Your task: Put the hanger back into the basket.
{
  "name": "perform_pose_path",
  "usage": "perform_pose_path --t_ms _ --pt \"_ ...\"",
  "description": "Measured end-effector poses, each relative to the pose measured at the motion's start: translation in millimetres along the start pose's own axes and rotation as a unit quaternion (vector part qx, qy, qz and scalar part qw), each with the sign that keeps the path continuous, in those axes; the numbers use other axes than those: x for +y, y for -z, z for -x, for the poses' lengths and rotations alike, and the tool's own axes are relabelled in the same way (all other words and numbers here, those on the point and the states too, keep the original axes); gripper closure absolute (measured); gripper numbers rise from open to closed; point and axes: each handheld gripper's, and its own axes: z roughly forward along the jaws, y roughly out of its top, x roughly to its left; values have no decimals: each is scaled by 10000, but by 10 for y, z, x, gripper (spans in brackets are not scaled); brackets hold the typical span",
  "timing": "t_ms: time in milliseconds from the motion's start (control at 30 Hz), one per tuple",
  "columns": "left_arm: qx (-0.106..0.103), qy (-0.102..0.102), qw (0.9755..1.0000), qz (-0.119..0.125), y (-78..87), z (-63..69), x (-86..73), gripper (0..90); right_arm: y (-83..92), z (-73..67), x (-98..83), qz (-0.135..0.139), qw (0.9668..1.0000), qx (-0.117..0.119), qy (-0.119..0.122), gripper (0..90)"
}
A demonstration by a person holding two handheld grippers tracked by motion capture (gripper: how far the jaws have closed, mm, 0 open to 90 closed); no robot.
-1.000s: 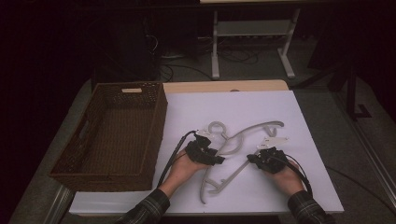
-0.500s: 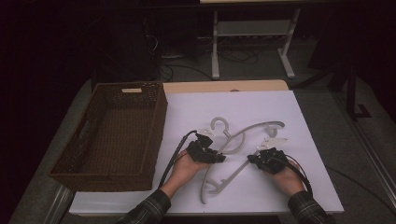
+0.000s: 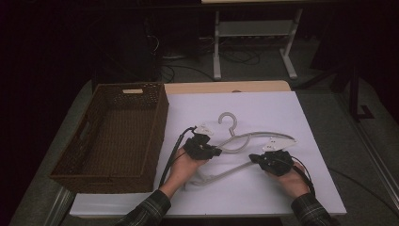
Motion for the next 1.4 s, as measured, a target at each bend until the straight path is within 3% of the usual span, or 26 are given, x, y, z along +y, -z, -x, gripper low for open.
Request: perform_pose_path --t_ms 100,300,433,500,700,1000,1100,1400 --pt "43 -28 10000 79 42 10 20 824 68 -31 11 155 9999 59 -14 821" --pt "124 -25 9997 215 141 21 66 824 199 -125 0 306 9993 134 -139 509" --pt "165 -23 9994 292 222 13 108 825 286 -198 -13 364 9991 141 -155 335" --pt "185 -30 9993 312 259 11 125 824 320 -227 -17 421 9988 143 -185 297" --pt "276 -49 9986 443 444 17 260 824 358 -310 -63 428 9987 233 -127 278" --pt "446 -29 9974 568 832 -10 549 824 377 -279 -85 502 9983 238 -161 275" --pt "499 -99 9971 568 1000 -48 621 824 379 -270 -85 543 9980 260 -169 276" --pt "745 -20 9949 678 1497 -240 678 824 377 -265 -83 575 9978 261 -193 269"
